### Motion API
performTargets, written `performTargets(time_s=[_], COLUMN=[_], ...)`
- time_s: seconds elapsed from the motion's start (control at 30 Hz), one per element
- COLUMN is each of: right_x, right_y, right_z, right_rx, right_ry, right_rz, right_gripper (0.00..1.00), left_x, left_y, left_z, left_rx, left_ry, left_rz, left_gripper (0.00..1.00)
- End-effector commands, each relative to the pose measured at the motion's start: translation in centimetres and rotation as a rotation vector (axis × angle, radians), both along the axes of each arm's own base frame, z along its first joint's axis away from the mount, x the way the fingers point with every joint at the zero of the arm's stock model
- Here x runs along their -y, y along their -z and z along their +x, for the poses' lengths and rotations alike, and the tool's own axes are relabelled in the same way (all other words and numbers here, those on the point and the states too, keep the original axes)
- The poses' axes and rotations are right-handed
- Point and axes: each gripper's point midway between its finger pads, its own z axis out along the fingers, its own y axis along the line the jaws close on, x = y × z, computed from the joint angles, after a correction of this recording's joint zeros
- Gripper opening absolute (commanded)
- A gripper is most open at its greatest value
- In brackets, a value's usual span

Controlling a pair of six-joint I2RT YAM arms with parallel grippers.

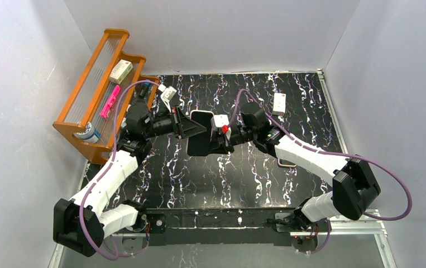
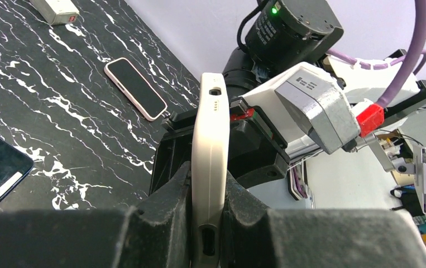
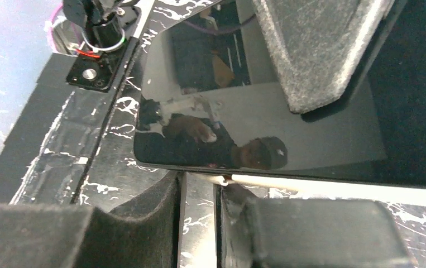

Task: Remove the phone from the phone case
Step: Remove the phone case from the phone.

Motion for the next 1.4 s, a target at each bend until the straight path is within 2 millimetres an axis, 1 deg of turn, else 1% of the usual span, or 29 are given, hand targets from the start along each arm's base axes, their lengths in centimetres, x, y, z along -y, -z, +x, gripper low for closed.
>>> performTargets(time_s=[0.0,0.1,0.23,0.37,0.43,0.47,0.53,0.6,0.7,0.73,0.8,0.9,1.03,1.17,1.3,1.37], right_x=[-1.6,-1.4,-0.9,-0.5,0.1,0.5,1.5,2.7,4.3,4.7,5.3,5.6,5.5,5.3,5.1,5.1], right_y=[-5.4,-6.6,-7.4,-7.4,-7.1,-6.9,-6.9,-6.7,-6.4,-5.9,-5.8,-6.3,-7.0,-6.6,-6.1,-6.3], right_z=[4.7,6.6,8.3,8.4,8.6,8.7,8.6,8.1,7.1,6.6,5.7,4.1,2.7,2.0,1.6,1.5], right_rx=[0.286,0.318,0.334,0.274,0.229,0.205,0.167,0.121,0.036,-0.01,-0.106,-0.259,-0.488,-0.72,-0.894,-0.94], right_ry=[0.143,0.269,0.392,0.438,0.492,0.521,0.574,0.615,0.67,0.679,0.692,0.681,0.659,0.648,0.64,0.628], right_rz=[0.126,0.189,0.248,0.265,0.275,0.281,0.297,0.312,0.342,0.345,0.364,0.403,0.437,0.476,0.495,0.513], right_gripper=[0.01,0.01,0.01,0.01,0.01,0.03,0.13,0.3,0.45,0.52,0.63,0.73,0.81,0.85,0.85,0.84], left_x=[1.2,1.5,1.6,1.5,1.4,1.3,1.0,0.2,-1.2,-1.4,-1.6,-1.8,-2.3,-2.5,-2.5,-2.6], left_y=[-2.5,-2.2,-1.9,-1.8,-2.0,-2.1,-1.9,-1.1,-0.8,-0.8,-1.0,-0.9,-1.0,-1.0,-1.4,-1.5], left_z=[-2.1,-2.4,-2.5,-1.8,-1.2,-0.8,0.3,2.1,4.3,4.7,5.3,5.9,6.3,6.2,5.8,5.7], left_rx=[-0.03,-0.038,-0.064,-0.065,-0.053,-0.045,-0.031,-0.017,0.006,0.006,0.002,-0.014,-0.029,-0.061,-0.074,-0.078], left_ry=[0.084,0.091,0.093,0.048,0.007,-0.02,-0.093,-0.207,-0.366,-0.39,-0.422,-0.457,-0.498,-0.509,-0.503,-0.501], left_rz=[-0.052,-0.051,-0.064,-0.068,-0.073,-0.075,-0.066,-0.02,-0.009,-0.021,-0.055,-0.093,-0.142,-0.181,-0.228,-0.24], left_gripper=[0.0,0.0,0.0,0.0,0.0,0.0,0.0,0.0,0.0,0.0,0.0,0.0,0.0,0.0,0.0,0.0])
